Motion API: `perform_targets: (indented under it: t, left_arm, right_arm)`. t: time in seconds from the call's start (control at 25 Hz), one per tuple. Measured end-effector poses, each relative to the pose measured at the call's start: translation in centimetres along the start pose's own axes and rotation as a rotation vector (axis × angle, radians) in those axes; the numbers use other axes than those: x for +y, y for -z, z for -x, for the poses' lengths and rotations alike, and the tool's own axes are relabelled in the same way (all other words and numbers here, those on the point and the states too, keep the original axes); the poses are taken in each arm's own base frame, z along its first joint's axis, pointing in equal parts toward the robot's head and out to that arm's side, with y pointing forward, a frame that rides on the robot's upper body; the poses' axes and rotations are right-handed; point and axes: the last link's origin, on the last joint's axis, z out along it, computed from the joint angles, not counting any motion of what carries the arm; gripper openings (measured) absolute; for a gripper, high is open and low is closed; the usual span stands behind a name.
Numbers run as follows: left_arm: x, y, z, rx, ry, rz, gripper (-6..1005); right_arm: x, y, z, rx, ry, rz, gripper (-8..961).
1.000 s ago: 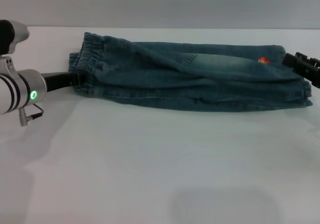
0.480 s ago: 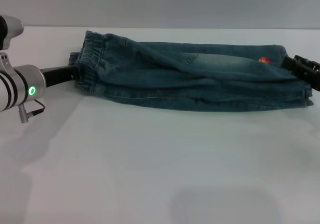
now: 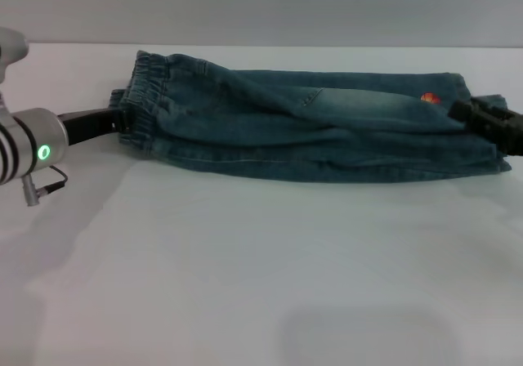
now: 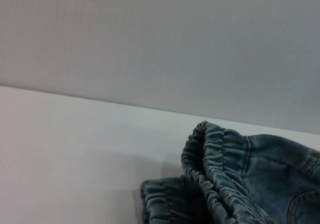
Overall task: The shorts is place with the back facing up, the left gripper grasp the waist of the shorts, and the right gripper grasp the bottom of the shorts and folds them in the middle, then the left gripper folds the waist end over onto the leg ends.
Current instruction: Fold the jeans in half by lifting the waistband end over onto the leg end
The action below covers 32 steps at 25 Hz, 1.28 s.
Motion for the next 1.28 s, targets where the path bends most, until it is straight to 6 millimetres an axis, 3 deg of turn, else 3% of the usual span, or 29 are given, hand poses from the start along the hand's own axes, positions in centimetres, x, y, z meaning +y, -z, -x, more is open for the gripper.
perform_targets:
  t: [0.32,0.8,1.04,1.28]
  left_arm:
    - [0.2,1.9,-0.4,0.036,0.013,0.022,108]
    - [0.7,2.1,-0.1,0.004,0.017,0.049,108]
    - [1.7,2.9,-1.0,0.015,-0.005,0.087,108]
    - [2.0,3.1,-1.3,0.017,-0.006,0.102,107]
  right_arm:
    - [1.3,-2.3,-0.5,0.056,0.018,0.074,283]
    - [3.2,-7.3,-1.1,0.167,0.074,0.133,257]
    - [3.2,-11.0,-1.7,0.254,0.148,0.060,32]
    - [3.9,-12.2,-1.4,0.244,0.146,0.067,-2]
